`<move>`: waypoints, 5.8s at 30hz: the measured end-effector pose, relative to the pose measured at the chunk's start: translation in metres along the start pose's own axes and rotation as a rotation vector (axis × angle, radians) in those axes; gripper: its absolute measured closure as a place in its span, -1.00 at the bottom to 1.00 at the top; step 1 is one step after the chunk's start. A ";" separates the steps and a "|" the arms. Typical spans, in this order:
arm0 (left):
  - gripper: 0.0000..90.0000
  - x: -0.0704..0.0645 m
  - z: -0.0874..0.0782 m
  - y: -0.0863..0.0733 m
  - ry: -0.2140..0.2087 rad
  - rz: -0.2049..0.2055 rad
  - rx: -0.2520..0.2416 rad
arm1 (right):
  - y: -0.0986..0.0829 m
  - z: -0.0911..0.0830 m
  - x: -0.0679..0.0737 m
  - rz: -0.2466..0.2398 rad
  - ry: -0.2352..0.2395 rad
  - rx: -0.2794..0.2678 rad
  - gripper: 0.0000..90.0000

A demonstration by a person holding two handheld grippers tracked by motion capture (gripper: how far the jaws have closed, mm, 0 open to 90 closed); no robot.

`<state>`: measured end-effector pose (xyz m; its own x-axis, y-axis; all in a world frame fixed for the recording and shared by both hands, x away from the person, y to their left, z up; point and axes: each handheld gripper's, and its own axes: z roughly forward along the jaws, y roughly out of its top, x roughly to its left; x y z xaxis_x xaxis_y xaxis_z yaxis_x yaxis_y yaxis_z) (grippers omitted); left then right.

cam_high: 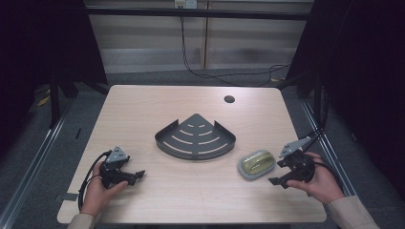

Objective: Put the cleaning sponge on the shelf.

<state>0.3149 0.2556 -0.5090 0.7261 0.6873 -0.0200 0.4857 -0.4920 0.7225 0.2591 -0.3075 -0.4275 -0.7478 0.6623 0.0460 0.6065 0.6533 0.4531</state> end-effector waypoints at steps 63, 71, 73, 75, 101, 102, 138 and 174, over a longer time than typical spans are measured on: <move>-0.71 -0.001 0.000 0.000 0.000 0.000 -0.004 | 0.115 0.008 -0.016 -0.117 0.050 0.318 0.59; -0.71 -0.001 0.000 0.000 -0.001 0.000 -0.006 | 0.122 0.002 -0.020 -0.073 0.045 0.311 0.59; -0.72 -0.001 0.000 0.000 -0.001 0.001 -0.005 | 0.124 0.000 -0.021 -0.065 0.043 0.303 0.59; -0.72 -0.001 0.000 0.000 -0.001 0.001 -0.005 | 0.127 -0.001 -0.023 -0.065 0.042 0.301 0.59; -0.72 0.000 -0.001 0.000 -0.002 0.008 0.002 | 0.162 -0.016 -0.031 -0.032 0.010 0.336 0.59; -0.72 -0.001 -0.001 0.000 -0.004 0.006 0.002 | 0.164 -0.015 -0.031 -0.033 0.006 0.333 0.59; -0.74 -0.001 0.000 0.000 -0.003 0.010 0.004 | 0.219 -0.003 -0.028 -0.009 -0.033 0.264 0.59; -0.75 -0.001 0.000 0.000 -0.008 0.008 0.005 | 0.249 0.014 -0.030 0.080 -0.039 0.230 0.59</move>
<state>0.3143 0.2551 -0.5089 0.7339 0.6790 -0.0195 0.4818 -0.5001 0.7196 0.4367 -0.1594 -0.3285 -0.6869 0.7258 0.0368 0.7120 0.6619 0.2345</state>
